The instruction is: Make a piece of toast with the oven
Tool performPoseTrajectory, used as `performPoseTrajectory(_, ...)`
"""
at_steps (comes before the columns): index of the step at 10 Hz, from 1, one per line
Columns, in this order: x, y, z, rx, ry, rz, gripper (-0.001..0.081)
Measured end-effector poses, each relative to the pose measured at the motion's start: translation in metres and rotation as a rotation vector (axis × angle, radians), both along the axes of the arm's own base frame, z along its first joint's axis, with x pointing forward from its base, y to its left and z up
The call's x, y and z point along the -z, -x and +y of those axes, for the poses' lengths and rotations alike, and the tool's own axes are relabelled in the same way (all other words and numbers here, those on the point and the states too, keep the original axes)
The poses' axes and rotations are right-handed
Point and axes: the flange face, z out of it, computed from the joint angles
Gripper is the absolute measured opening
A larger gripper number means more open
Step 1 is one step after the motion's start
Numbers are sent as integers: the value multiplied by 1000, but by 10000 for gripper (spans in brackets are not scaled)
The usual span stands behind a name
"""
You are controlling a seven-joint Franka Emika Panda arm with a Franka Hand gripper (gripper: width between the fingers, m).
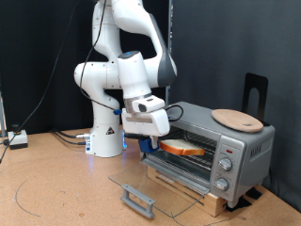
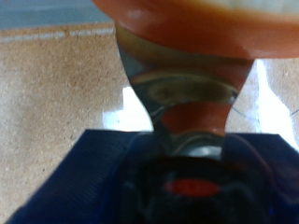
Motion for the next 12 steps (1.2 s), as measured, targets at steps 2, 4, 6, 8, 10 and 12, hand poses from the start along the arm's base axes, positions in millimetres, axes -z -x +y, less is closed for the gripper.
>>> performPoseTrajectory(2, 0, 0, -14, 6, -7, 4, 409)
performPoseTrajectory(4, -1, 0, -20, 9, -3, 8, 409)
performPoseTrajectory(6, -2, -2, -19, 9, -1, 6, 409)
performPoseTrajectory(8, -5, -4, -9, 22, -3, 8, 409)
performPoseTrajectory(10, -10, -5, 2, 25, 3, -13, 409)
performPoseTrajectory(12, -17, -1, 6, 21, 12, -37, 410)
